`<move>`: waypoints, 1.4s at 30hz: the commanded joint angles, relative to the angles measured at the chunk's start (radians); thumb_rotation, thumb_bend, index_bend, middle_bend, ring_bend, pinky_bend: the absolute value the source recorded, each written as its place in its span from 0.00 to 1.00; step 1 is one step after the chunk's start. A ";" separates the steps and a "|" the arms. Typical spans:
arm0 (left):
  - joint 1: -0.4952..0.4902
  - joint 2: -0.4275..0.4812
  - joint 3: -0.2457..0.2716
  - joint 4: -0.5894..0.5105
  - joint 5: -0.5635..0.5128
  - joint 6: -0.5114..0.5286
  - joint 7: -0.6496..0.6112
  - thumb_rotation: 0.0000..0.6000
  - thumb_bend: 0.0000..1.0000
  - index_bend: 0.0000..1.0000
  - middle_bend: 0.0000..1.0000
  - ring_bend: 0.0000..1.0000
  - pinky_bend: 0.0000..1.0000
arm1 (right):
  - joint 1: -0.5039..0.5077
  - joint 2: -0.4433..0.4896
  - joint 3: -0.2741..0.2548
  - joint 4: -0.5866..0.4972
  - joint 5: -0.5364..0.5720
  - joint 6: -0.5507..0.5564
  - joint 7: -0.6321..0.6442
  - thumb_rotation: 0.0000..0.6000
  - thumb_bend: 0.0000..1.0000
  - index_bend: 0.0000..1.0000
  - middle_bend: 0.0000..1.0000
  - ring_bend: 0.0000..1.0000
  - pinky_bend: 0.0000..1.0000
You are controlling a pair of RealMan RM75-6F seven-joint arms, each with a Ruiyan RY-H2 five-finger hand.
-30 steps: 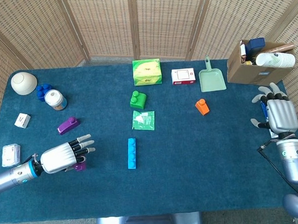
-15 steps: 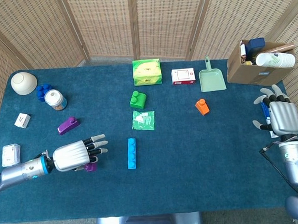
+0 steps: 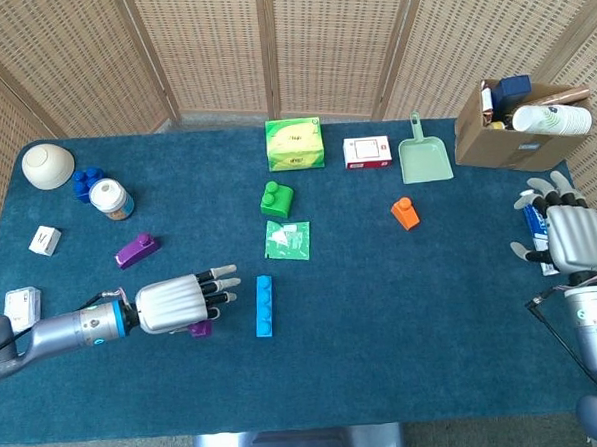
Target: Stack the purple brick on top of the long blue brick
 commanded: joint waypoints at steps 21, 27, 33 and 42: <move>-0.106 -0.111 -0.060 -0.006 -0.017 -0.160 0.023 1.00 0.32 0.59 0.27 0.11 0.00 | -0.036 0.026 0.000 0.023 -0.027 0.012 0.083 1.00 0.16 0.36 0.18 0.00 0.19; -0.120 -0.136 -0.071 0.001 -0.030 -0.180 0.030 1.00 0.32 0.59 0.26 0.11 0.00 | -0.045 0.033 0.000 0.025 -0.033 0.014 0.101 1.00 0.16 0.36 0.18 0.00 0.19; -0.134 -0.152 -0.075 0.002 -0.039 -0.196 0.037 1.00 0.32 0.59 0.27 0.11 0.00 | -0.050 0.036 0.000 0.032 -0.036 0.009 0.120 1.00 0.16 0.36 0.18 0.00 0.19; -0.146 -0.161 -0.067 0.002 -0.047 -0.214 0.041 1.00 0.32 0.59 0.27 0.11 0.00 | -0.056 0.036 0.001 0.041 -0.041 0.009 0.137 1.00 0.16 0.35 0.18 0.00 0.19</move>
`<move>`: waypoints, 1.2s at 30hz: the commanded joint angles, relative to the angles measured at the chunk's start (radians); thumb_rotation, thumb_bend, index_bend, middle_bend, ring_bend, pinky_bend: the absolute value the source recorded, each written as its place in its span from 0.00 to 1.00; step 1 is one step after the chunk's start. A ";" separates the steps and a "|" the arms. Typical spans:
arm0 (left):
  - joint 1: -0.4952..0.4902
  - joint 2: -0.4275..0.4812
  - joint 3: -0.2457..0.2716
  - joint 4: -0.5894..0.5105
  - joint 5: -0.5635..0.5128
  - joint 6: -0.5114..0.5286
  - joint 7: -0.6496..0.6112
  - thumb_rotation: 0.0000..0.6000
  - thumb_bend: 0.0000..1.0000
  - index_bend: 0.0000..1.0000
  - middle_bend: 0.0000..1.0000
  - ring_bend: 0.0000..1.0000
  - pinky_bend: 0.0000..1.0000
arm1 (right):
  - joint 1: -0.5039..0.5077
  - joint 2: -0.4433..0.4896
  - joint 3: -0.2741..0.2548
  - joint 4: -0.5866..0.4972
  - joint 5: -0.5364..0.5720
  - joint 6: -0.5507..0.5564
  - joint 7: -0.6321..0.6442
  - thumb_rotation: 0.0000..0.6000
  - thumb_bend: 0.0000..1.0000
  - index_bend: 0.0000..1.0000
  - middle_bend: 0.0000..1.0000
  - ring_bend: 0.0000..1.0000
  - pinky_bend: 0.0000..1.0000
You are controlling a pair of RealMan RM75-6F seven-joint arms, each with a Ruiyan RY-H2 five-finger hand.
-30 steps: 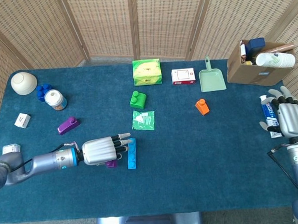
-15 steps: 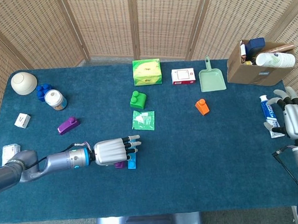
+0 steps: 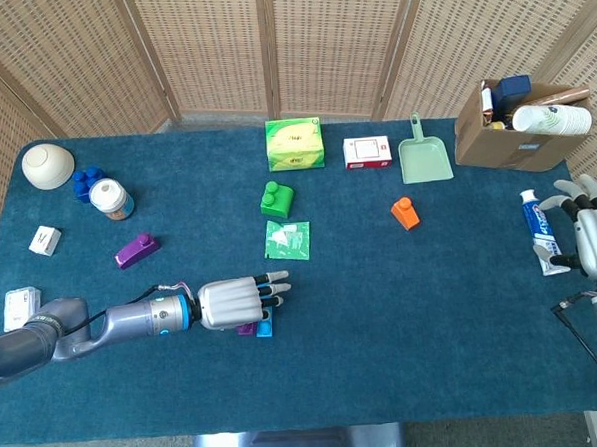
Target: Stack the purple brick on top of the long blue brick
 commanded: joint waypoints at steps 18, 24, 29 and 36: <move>-0.012 -0.032 -0.002 0.022 -0.023 -0.007 0.006 1.00 0.32 0.59 0.27 0.11 0.00 | -0.013 0.012 -0.002 -0.007 -0.010 -0.004 0.032 1.00 0.16 0.35 0.18 0.00 0.19; -0.019 -0.039 -0.004 0.019 -0.028 -0.008 0.004 1.00 0.32 0.59 0.27 0.11 0.00 | -0.018 0.014 -0.003 -0.006 -0.012 -0.002 0.040 1.00 0.16 0.35 0.19 0.00 0.19; -0.027 -0.042 0.000 0.015 -0.026 -0.016 0.004 1.00 0.32 0.59 0.27 0.11 0.00 | -0.024 0.017 -0.002 -0.004 -0.012 0.002 0.046 1.00 0.16 0.34 0.18 0.00 0.19; -0.030 -0.043 0.008 0.014 -0.030 -0.024 0.008 1.00 0.32 0.59 0.26 0.10 0.00 | -0.026 0.014 -0.002 0.000 -0.014 0.001 0.052 1.00 0.16 0.34 0.18 0.00 0.19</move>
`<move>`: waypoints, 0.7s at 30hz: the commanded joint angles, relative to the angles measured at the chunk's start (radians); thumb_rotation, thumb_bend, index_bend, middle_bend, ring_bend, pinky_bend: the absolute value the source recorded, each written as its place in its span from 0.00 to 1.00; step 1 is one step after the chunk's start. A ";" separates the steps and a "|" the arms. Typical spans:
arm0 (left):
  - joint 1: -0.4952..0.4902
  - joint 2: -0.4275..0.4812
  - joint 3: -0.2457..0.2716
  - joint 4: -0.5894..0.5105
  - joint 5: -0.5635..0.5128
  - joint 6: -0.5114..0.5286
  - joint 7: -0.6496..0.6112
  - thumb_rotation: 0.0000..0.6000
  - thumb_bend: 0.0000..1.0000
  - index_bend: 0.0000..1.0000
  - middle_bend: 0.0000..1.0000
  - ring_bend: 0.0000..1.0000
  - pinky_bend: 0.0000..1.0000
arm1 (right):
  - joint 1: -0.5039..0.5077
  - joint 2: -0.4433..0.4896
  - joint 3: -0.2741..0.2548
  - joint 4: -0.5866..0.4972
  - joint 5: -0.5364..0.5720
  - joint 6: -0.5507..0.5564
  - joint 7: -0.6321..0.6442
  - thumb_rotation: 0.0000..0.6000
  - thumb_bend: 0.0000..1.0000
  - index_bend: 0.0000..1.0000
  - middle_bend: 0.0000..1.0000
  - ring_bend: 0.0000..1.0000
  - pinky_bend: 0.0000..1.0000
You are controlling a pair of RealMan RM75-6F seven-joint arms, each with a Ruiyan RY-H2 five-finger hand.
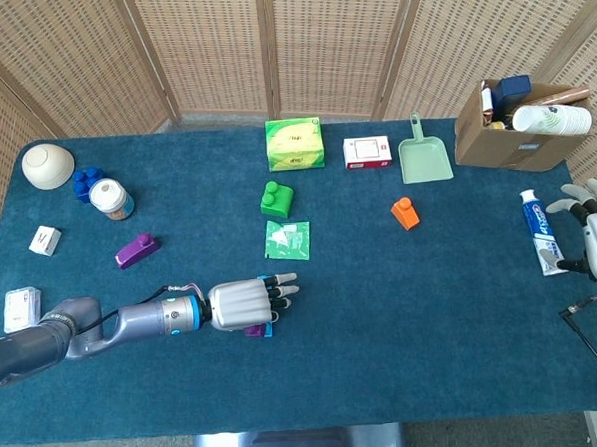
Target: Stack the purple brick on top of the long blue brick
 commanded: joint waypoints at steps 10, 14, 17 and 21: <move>0.000 -0.011 0.000 0.007 -0.008 0.000 0.010 1.00 0.32 0.58 0.26 0.10 0.00 | -0.002 0.000 0.001 0.000 -0.004 0.001 0.005 1.00 0.16 0.34 0.18 0.00 0.19; -0.003 -0.016 0.002 0.007 -0.006 -0.002 0.018 1.00 0.32 0.55 0.25 0.10 0.00 | -0.007 0.003 0.001 -0.003 -0.005 0.004 0.011 1.00 0.16 0.34 0.19 0.00 0.19; -0.006 -0.017 0.002 0.004 -0.008 -0.009 0.022 1.00 0.32 0.53 0.25 0.09 0.00 | -0.010 0.005 0.001 -0.004 -0.006 0.007 0.017 1.00 0.16 0.34 0.18 0.00 0.19; -0.008 -0.016 0.003 0.000 -0.011 -0.015 0.026 1.00 0.32 0.53 0.25 0.09 0.00 | -0.012 0.007 0.002 -0.004 -0.007 0.008 0.021 1.00 0.16 0.34 0.18 0.00 0.19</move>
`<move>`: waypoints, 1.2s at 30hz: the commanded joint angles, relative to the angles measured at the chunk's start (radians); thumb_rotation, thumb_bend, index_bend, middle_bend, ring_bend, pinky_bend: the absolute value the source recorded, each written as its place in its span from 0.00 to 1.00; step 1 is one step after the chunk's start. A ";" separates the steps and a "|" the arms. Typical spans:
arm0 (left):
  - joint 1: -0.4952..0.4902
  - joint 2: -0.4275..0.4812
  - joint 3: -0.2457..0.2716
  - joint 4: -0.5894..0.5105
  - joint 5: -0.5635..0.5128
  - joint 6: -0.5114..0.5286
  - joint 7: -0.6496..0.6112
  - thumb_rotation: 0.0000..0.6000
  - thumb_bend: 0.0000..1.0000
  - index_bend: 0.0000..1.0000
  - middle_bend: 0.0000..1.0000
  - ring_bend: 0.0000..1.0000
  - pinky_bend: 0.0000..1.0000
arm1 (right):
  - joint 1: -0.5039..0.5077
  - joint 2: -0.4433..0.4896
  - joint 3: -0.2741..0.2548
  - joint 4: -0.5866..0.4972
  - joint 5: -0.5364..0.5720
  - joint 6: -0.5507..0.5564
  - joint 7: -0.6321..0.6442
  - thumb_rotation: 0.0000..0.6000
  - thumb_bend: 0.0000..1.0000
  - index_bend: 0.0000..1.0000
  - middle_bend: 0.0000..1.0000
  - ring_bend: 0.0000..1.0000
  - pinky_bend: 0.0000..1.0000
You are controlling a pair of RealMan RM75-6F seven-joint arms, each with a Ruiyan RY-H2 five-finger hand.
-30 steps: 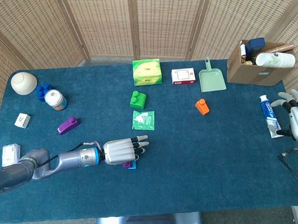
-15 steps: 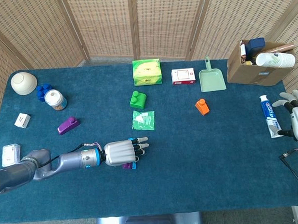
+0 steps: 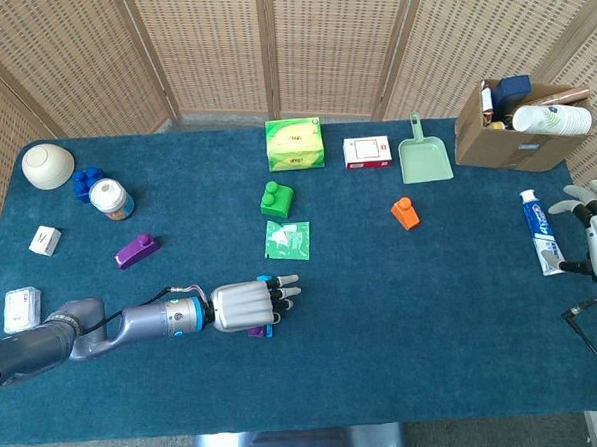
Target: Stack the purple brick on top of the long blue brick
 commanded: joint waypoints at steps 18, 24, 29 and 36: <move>0.003 0.019 -0.017 -0.038 -0.038 -0.024 0.044 1.00 0.32 0.36 0.20 0.05 0.00 | -0.003 0.001 0.001 0.003 -0.002 -0.002 0.008 1.00 0.16 0.34 0.18 0.00 0.19; 0.025 0.053 -0.033 -0.064 -0.058 0.015 0.057 1.00 0.32 0.35 0.19 0.05 0.00 | -0.002 0.001 0.002 -0.001 -0.004 -0.001 0.005 1.00 0.16 0.34 0.18 0.00 0.19; 0.065 0.087 -0.043 -0.098 -0.084 0.066 0.057 1.00 0.32 0.32 0.18 0.05 0.00 | 0.002 -0.001 0.004 -0.003 -0.004 -0.004 -0.002 1.00 0.16 0.34 0.18 0.00 0.19; 0.144 0.140 -0.039 -0.183 -0.127 0.120 0.064 0.97 0.31 0.26 0.15 0.05 0.00 | 0.010 -0.012 0.005 -0.005 -0.001 -0.009 -0.014 1.00 0.16 0.34 0.18 0.00 0.19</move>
